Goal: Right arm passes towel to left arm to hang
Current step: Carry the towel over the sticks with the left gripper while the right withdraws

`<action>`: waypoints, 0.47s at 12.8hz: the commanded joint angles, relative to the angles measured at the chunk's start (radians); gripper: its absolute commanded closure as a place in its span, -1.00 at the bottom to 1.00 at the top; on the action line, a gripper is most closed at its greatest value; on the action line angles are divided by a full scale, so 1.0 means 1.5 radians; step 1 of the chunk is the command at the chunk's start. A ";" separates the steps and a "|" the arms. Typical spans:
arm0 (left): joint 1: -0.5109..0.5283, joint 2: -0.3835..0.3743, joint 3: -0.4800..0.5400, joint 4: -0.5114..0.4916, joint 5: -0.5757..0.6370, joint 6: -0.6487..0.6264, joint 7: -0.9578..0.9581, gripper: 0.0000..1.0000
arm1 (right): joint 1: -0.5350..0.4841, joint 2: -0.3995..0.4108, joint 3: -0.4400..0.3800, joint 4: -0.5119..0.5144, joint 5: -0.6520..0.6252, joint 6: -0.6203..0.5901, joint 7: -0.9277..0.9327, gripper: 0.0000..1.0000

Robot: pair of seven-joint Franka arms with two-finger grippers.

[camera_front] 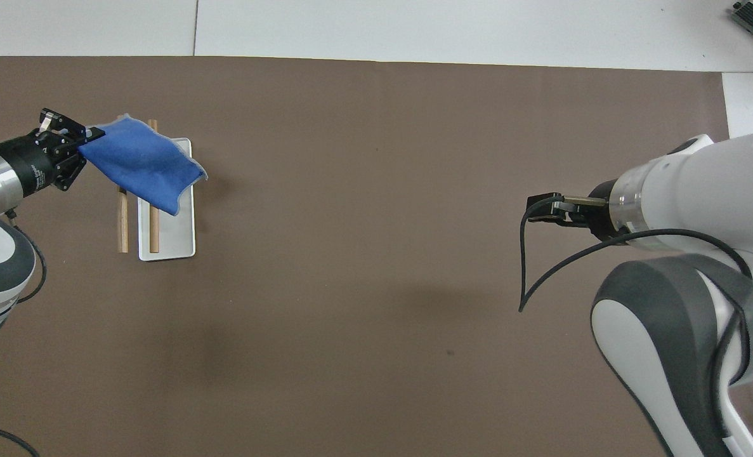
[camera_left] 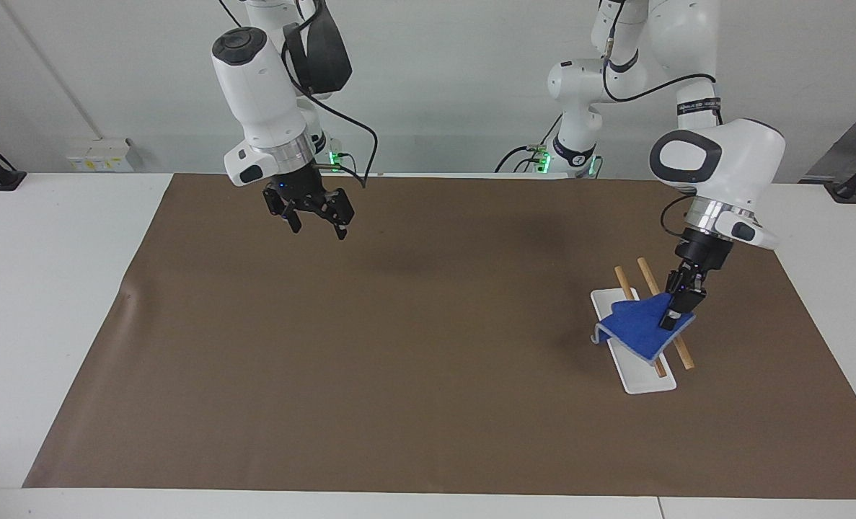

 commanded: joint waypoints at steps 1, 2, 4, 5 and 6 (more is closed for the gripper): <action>0.006 -0.011 0.017 -0.029 -0.004 0.009 0.018 1.00 | -0.007 -0.026 -0.024 0.003 -0.012 -0.026 -0.070 -1.00; 0.007 -0.015 0.019 -0.043 -0.004 0.012 0.016 1.00 | -0.002 -0.026 -0.043 0.017 -0.013 -0.038 -0.095 -1.00; 0.006 -0.030 0.019 -0.092 -0.004 0.054 0.014 1.00 | 0.028 -0.025 -0.086 0.041 -0.040 -0.062 -0.102 -1.00; 0.006 -0.040 0.019 -0.123 -0.004 0.071 0.014 1.00 | 0.064 -0.025 -0.134 0.049 -0.061 -0.068 -0.108 -1.00; 0.006 -0.051 0.019 -0.149 -0.004 0.082 0.014 1.00 | 0.101 -0.025 -0.180 0.056 -0.066 -0.081 -0.119 -1.00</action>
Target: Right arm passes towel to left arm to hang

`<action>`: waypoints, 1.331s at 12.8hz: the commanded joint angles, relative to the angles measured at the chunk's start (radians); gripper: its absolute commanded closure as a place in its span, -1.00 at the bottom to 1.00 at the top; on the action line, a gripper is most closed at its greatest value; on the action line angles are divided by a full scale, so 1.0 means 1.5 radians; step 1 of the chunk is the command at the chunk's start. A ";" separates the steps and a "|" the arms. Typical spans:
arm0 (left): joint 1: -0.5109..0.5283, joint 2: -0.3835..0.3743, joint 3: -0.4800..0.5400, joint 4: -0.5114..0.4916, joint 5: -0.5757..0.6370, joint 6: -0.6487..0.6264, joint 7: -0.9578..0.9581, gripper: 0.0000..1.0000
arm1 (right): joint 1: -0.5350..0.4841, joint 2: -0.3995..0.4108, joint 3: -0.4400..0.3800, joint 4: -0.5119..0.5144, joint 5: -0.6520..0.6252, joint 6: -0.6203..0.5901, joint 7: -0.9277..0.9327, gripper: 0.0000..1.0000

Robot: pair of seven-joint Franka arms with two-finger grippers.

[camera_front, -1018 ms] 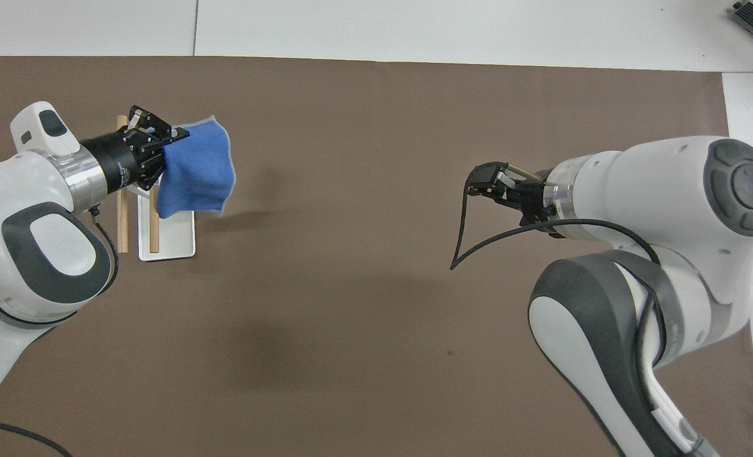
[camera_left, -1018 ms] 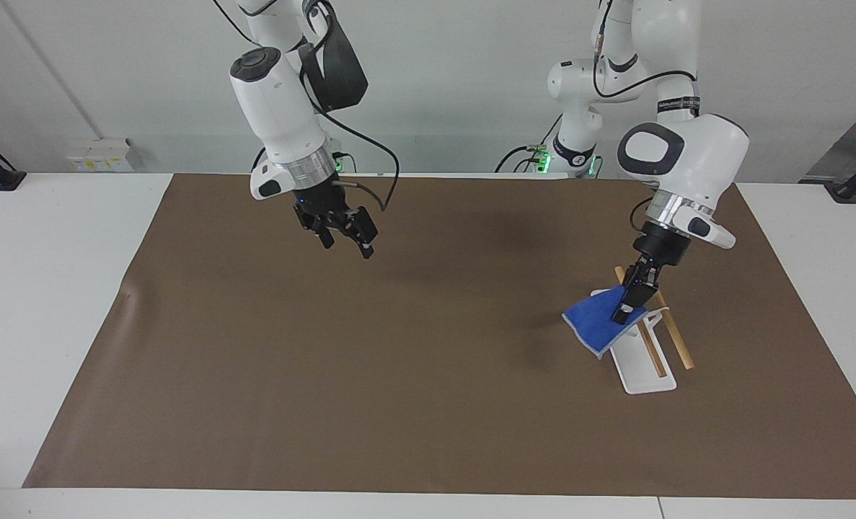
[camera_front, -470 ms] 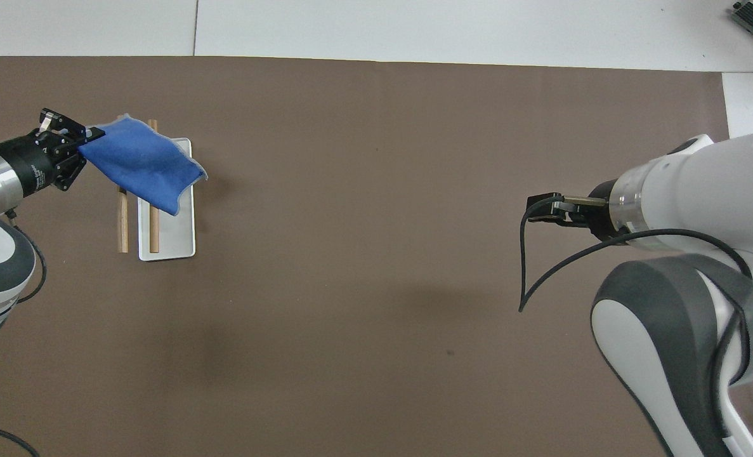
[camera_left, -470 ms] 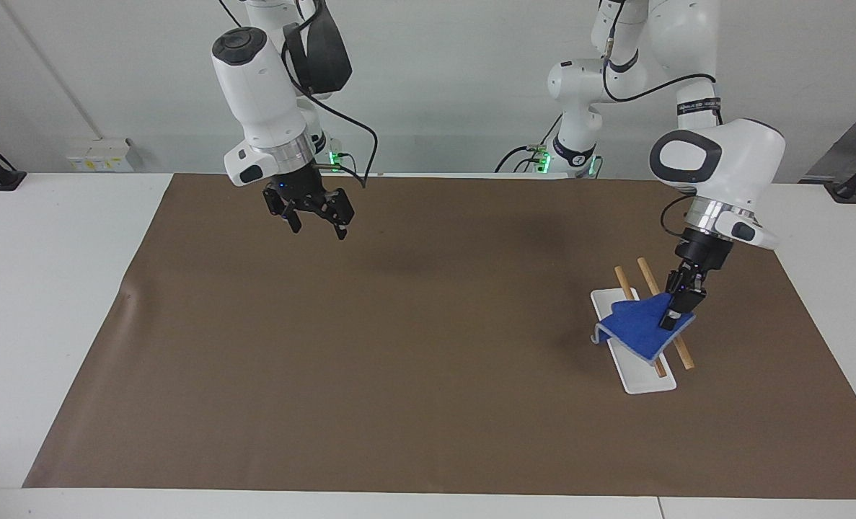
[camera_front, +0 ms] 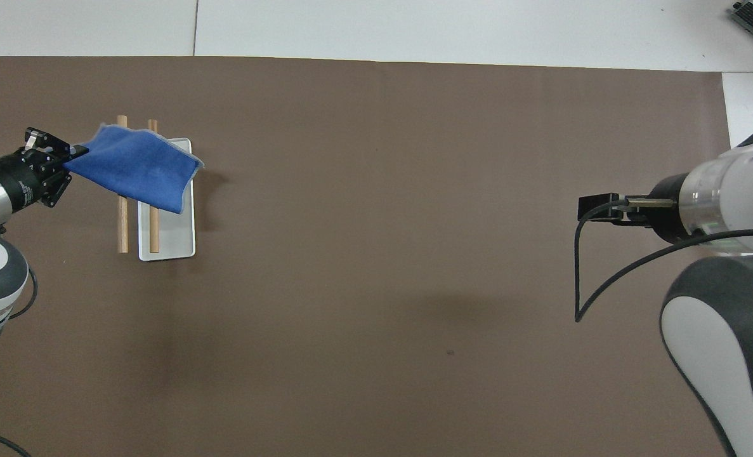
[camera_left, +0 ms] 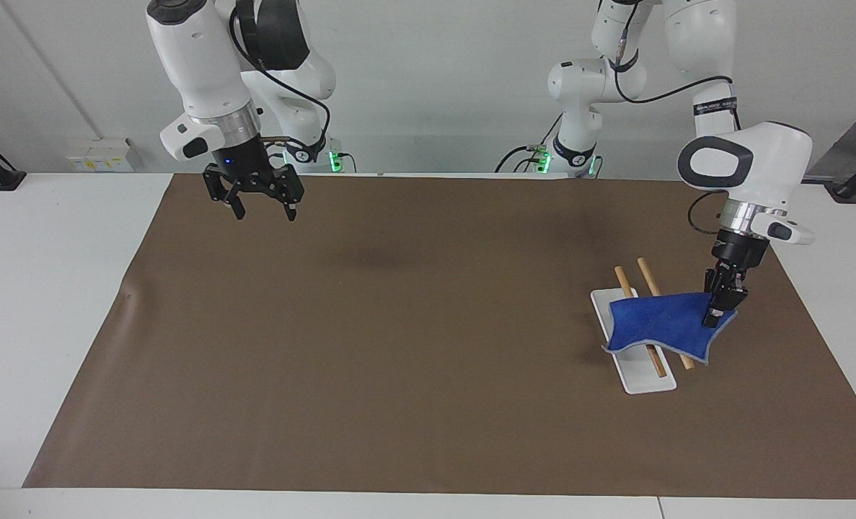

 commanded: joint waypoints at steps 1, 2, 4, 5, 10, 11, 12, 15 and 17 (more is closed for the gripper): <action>-0.002 -0.052 -0.001 -0.088 -0.004 0.035 0.007 1.00 | 0.068 0.005 -0.086 0.029 -0.026 -0.037 -0.029 -1.00; -0.004 -0.058 -0.001 -0.100 -0.004 0.035 0.007 1.00 | 0.069 0.010 -0.090 0.048 -0.026 -0.051 -0.034 -1.00; -0.006 -0.062 -0.002 -0.109 -0.004 0.034 0.008 0.02 | 0.077 0.021 -0.090 0.072 -0.044 -0.061 -0.034 -1.00; -0.006 -0.063 -0.002 -0.109 -0.004 0.031 0.010 -0.98 | 0.085 0.025 -0.091 0.077 -0.055 -0.062 -0.034 -1.00; -0.011 -0.051 -0.002 -0.065 -0.003 0.005 0.012 -1.00 | 0.103 0.093 -0.126 0.179 -0.064 -0.113 -0.035 -1.00; -0.011 -0.051 -0.001 -0.054 -0.003 -0.006 0.013 -1.00 | 0.104 0.100 -0.134 0.190 -0.062 -0.120 -0.035 -1.00; -0.010 -0.051 -0.001 -0.047 -0.003 -0.015 0.013 -1.00 | 0.104 0.111 -0.135 0.206 -0.056 -0.130 -0.035 -1.00; -0.004 -0.060 0.005 -0.006 0.004 -0.084 0.012 -1.00 | 0.104 0.101 -0.135 0.186 -0.052 -0.141 -0.030 -1.00; -0.003 -0.065 0.054 0.054 0.058 -0.217 0.012 -1.00 | 0.099 0.079 -0.135 0.151 -0.052 -0.142 -0.034 -1.00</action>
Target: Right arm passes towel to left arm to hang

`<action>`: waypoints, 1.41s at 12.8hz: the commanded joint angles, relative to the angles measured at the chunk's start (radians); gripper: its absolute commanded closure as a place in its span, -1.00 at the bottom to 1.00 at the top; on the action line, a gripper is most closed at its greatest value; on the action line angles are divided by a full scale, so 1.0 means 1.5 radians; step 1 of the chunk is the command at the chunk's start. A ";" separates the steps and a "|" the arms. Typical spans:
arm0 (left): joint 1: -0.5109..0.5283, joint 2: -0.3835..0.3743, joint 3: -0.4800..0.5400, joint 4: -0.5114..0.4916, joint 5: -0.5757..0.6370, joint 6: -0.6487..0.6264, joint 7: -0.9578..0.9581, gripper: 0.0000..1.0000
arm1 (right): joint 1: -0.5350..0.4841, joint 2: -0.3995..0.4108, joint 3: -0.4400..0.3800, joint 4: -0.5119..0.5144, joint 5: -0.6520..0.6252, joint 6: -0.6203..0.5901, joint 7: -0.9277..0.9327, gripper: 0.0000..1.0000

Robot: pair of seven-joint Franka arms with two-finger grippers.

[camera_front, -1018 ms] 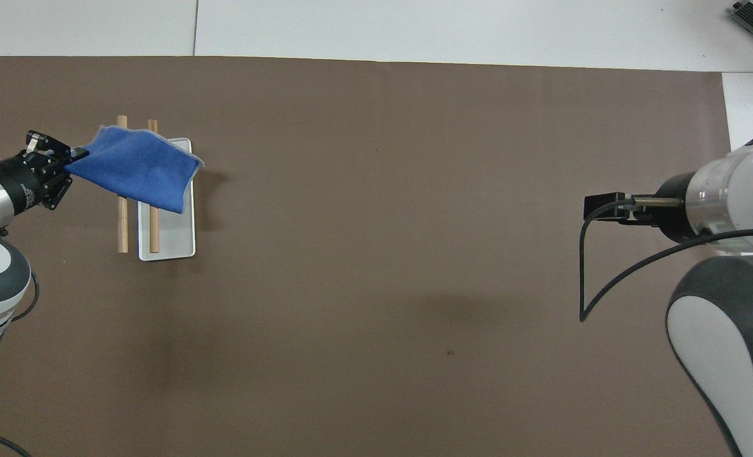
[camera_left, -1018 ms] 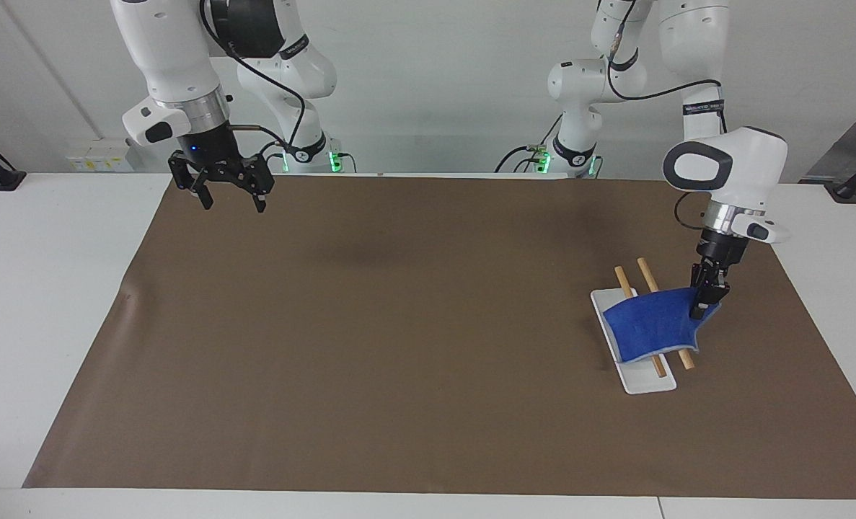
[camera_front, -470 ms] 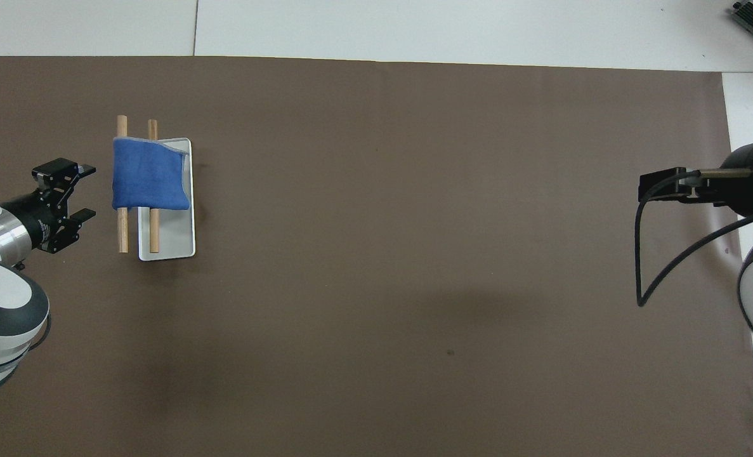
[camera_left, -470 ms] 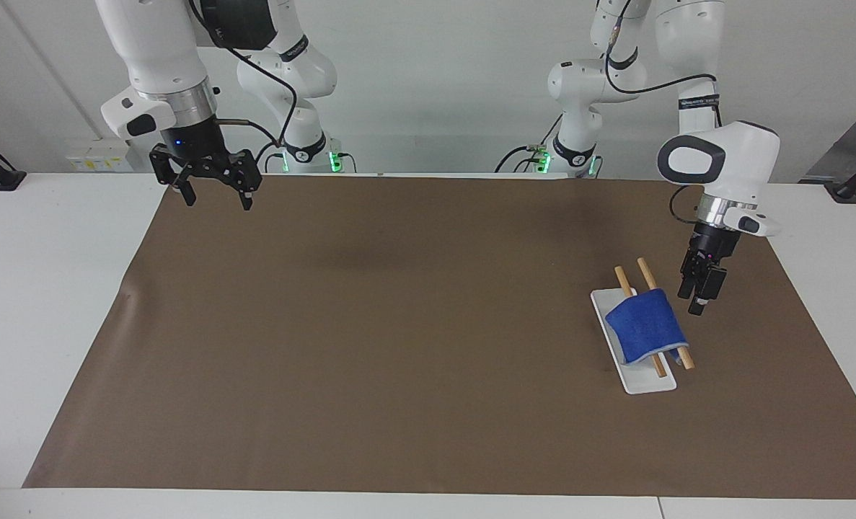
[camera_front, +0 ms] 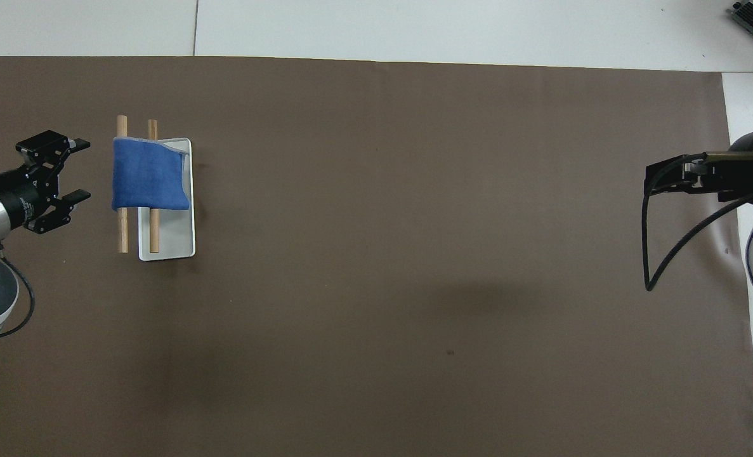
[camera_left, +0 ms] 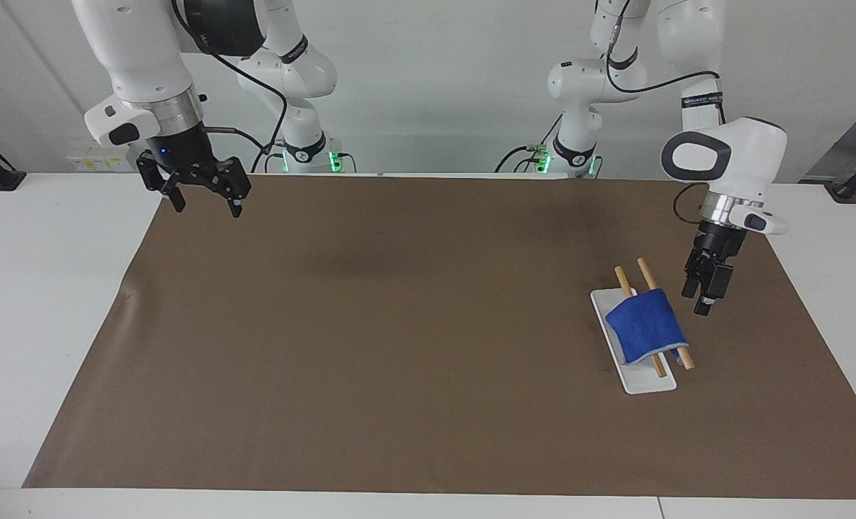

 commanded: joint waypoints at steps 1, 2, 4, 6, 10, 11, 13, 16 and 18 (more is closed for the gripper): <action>0.002 -0.012 0.071 0.092 0.087 -0.197 0.005 -1.00 | 0.000 -0.033 -0.007 -0.048 -0.002 -0.007 -0.007 -1.00; 0.002 -0.011 0.093 0.139 0.136 -0.277 0.001 -1.00 | 0.001 -0.036 -0.008 -0.054 -0.002 -0.008 -0.007 -1.00; 0.001 -0.012 0.119 0.235 0.233 -0.427 0.002 -1.00 | 0.001 -0.036 -0.008 -0.055 -0.002 -0.001 -0.008 -1.00; -0.002 -0.016 0.111 0.318 0.336 -0.545 0.002 -1.00 | 0.001 -0.036 -0.007 -0.055 -0.002 0.000 -0.005 -1.00; -0.008 -0.018 -0.022 0.386 0.536 -0.670 0.011 -1.00 | -0.010 -0.035 -0.008 -0.053 -0.002 -0.001 -0.007 -1.00; -0.008 -0.026 -0.059 0.382 0.570 -0.673 0.016 -1.00 | -0.010 -0.035 -0.007 -0.053 -0.002 0.000 -0.007 -1.00; -0.009 -0.029 -0.080 0.375 0.570 -0.671 0.079 -1.00 | -0.010 -0.035 -0.007 -0.053 -0.001 0.002 -0.007 -1.00; -0.009 -0.030 -0.084 0.371 0.569 -0.666 0.189 -1.00 | -0.007 -0.034 -0.005 -0.053 0.002 -0.001 -0.021 -1.00; -0.008 -0.030 -0.084 0.370 0.567 -0.665 0.193 -1.00 | -0.005 -0.035 -0.005 -0.055 0.002 0.002 -0.016 -1.00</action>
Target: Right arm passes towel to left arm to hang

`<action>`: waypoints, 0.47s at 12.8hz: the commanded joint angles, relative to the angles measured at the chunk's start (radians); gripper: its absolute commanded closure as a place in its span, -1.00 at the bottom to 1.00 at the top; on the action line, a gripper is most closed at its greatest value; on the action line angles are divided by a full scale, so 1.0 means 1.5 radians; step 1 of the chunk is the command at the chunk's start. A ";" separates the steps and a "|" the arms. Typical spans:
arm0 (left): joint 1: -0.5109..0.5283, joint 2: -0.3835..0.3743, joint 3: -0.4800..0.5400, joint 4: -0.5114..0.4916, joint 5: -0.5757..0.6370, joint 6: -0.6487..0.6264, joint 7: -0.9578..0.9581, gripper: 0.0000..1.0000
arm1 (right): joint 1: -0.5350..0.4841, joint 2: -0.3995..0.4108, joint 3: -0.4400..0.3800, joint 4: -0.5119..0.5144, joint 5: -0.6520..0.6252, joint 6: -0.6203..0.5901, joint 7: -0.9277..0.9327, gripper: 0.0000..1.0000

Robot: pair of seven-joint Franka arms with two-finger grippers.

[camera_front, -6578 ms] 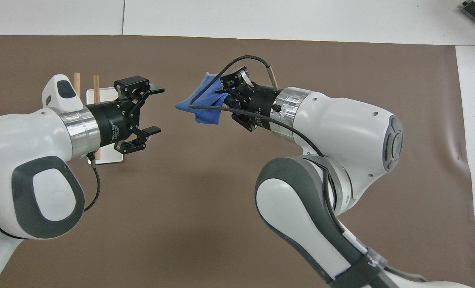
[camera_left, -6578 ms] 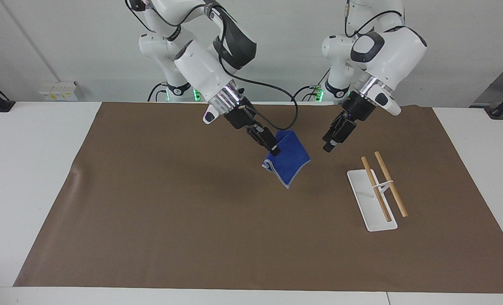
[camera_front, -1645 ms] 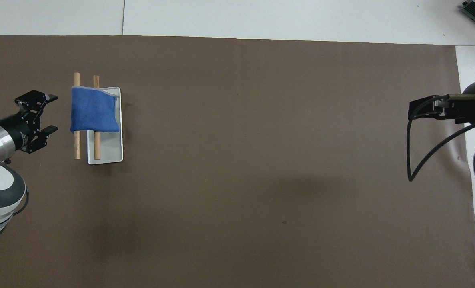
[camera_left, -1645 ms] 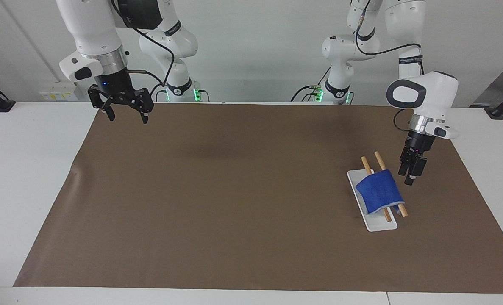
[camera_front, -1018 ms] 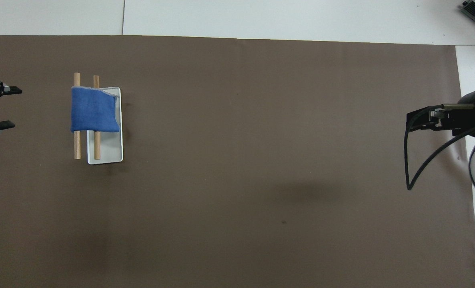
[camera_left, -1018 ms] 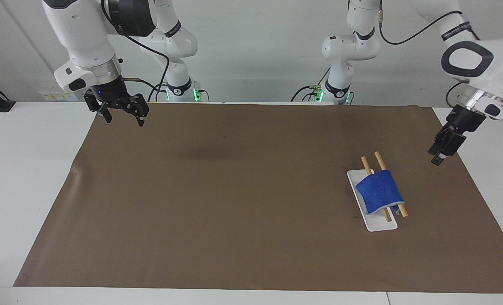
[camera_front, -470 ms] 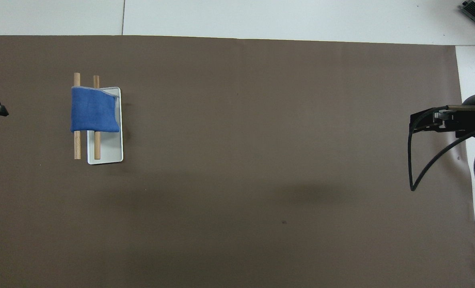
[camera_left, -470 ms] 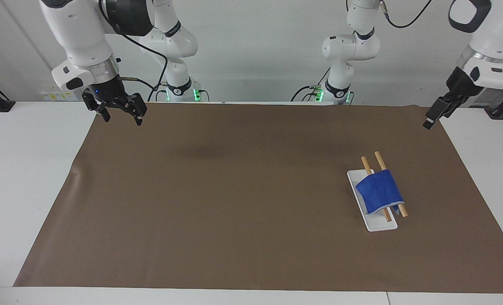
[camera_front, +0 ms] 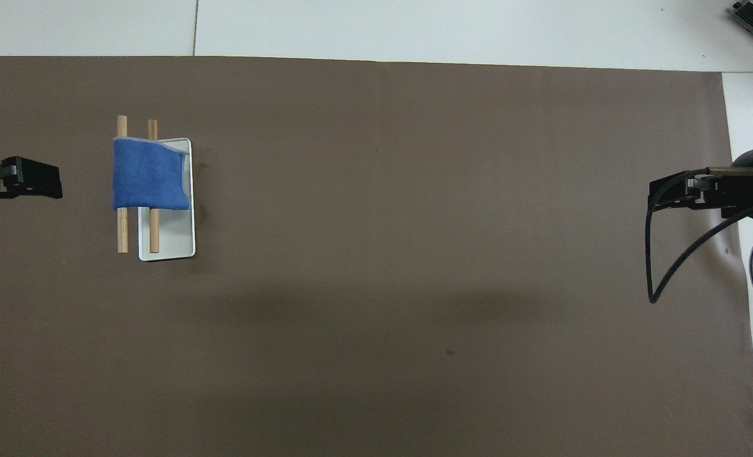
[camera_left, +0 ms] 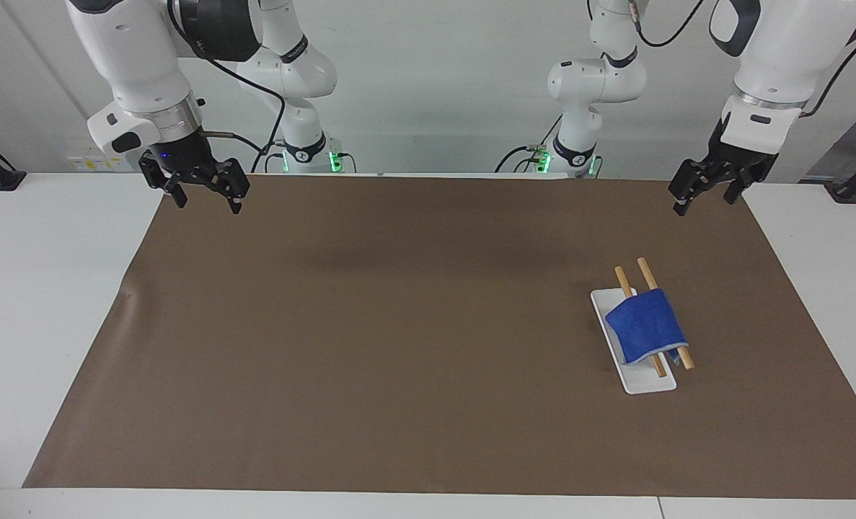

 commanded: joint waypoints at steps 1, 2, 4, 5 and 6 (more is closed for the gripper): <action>-0.003 -0.005 0.002 -0.008 0.010 -0.007 0.016 -1.00 | -0.002 -0.016 0.003 -0.021 0.002 0.012 -0.014 -1.00; -0.003 -0.012 0.002 -0.018 0.008 -0.008 0.014 -1.00 | -0.002 -0.016 0.003 -0.021 0.002 0.013 -0.014 -1.00; -0.005 -0.013 0.003 -0.020 -0.017 -0.008 0.014 -1.00 | -0.003 -0.016 0.003 -0.019 0.002 0.012 -0.014 -1.00; -0.009 -0.013 0.003 -0.020 -0.020 -0.007 0.014 -1.00 | -0.005 -0.016 0.002 -0.021 0.002 0.011 -0.014 -1.00; -0.013 -0.013 0.003 -0.020 -0.020 -0.007 0.014 -1.00 | -0.006 -0.016 0.002 -0.021 0.002 0.011 -0.014 -1.00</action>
